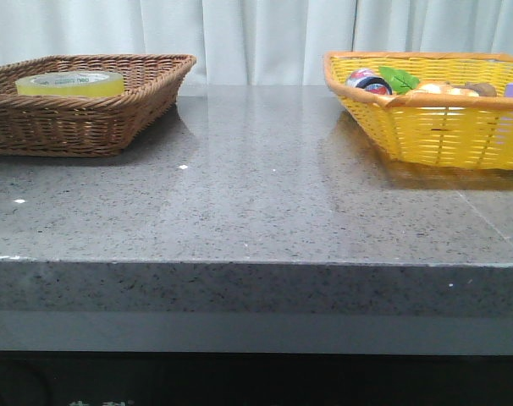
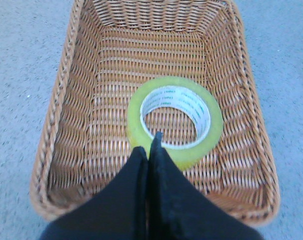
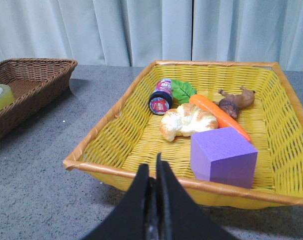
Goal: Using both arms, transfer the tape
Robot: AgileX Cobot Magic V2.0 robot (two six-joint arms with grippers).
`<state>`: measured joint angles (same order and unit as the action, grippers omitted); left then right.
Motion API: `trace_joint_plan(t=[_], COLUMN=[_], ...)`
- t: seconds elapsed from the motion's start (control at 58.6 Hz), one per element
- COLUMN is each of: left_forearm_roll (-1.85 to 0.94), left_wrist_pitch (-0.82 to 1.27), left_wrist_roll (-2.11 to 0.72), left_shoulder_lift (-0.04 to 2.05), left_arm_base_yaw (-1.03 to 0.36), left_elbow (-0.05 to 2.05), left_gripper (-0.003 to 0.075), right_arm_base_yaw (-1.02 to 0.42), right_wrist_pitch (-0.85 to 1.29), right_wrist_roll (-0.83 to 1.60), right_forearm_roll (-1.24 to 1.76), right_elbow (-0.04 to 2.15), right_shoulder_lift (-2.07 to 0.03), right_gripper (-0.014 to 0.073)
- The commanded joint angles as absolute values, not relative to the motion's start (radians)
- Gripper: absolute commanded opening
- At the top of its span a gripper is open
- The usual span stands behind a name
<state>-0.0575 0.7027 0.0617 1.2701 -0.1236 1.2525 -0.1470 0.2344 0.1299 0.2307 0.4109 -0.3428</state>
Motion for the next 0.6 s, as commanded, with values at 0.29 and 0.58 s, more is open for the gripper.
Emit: trace_joint_plan(t=[0.29, 0.58], left_forearm_roll=[-0.071, -0.075], left_wrist_pitch=[0.439, 0.411], left_wrist_roll=[0.063, 0.063], left_shoulder_lift=[0.782, 0.404], left_arm_base_yaw=[-0.13, -0.13], left_elbow=[0.836, 0.598], left_gripper=[-0.002, -0.002], right_arm_base_yaw=[-0.143, -0.143], right_wrist_pitch=[0.159, 0.159], right_wrist_roll=[0.14, 0.14], right_forearm_roll=[0.237, 0.237], right_elbow=[0.437, 0.437], right_shoulder_lift=[-0.347, -0.347], right_gripper=[-0.0069, -0.0069])
